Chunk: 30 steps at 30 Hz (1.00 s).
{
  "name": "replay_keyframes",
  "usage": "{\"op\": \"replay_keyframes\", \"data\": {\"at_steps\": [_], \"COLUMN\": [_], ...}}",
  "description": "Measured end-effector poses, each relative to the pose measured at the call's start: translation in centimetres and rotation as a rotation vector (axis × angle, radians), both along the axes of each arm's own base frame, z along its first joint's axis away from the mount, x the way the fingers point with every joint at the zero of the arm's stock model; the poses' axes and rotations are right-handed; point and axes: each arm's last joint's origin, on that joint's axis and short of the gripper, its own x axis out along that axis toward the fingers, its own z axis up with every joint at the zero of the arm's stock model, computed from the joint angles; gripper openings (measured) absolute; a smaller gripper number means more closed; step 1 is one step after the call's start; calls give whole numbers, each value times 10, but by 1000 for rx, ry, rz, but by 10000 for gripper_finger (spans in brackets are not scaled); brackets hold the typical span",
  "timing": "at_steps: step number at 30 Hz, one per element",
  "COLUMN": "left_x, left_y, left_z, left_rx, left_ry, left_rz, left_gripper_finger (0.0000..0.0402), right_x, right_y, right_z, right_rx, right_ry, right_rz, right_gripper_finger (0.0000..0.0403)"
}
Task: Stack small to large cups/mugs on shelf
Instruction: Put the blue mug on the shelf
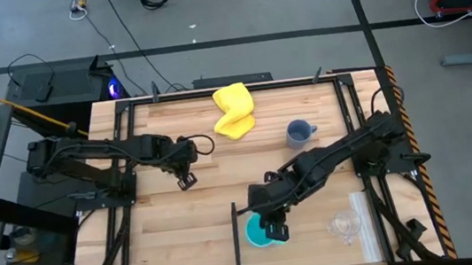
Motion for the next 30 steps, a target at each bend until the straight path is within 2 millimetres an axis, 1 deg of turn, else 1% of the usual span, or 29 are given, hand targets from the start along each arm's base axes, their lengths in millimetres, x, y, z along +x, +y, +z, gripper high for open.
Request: {"op": "replay_keyframes", "data": {"at_steps": [3, 6, 9, 11, 16, 21, 24, 28, 30], "left_x": [0, 0, 0, 0, 0, 0, 0, 0, 0], "left_y": [0, 0, 0, 0, 0, 0, 0, 0, 0], "left_z": [0, 0, 0, 0, 0, 0, 0, 0, 0], "left_rx": [0, 0, 0, 0, 0, 0, 0, 1, 6], "left_ry": [0, 0, -1, -1, -1, -1, -1, -1, 2], "left_rz": [-1, -1, -1, -1, -1, -1, -1, -5, -20], "left_gripper_finger": [24, 18, 13, 13, 21, 22, 16, 11, 11], "right_x": [8, 9, 7, 4, -6, -11, -15, -23, -28], "right_y": [4, 5, 4, 4, 2, -2, -2, -2, -1], "right_z": [-15, -18, -16, -10, 6, 14, 11, 9, 12], "right_rx": [-3, -8, -15, -18, -21, -26, -34, -26, -26], "right_ry": [45, 56, 47, 30, -22, -30, 24, 114, 151], "right_rz": [8, 5, -4, -13, -46, -76, -105, -206, -257], "right_gripper_finger": [103, 101, 91, 81, 46, 12, 9, 12, 10]}}
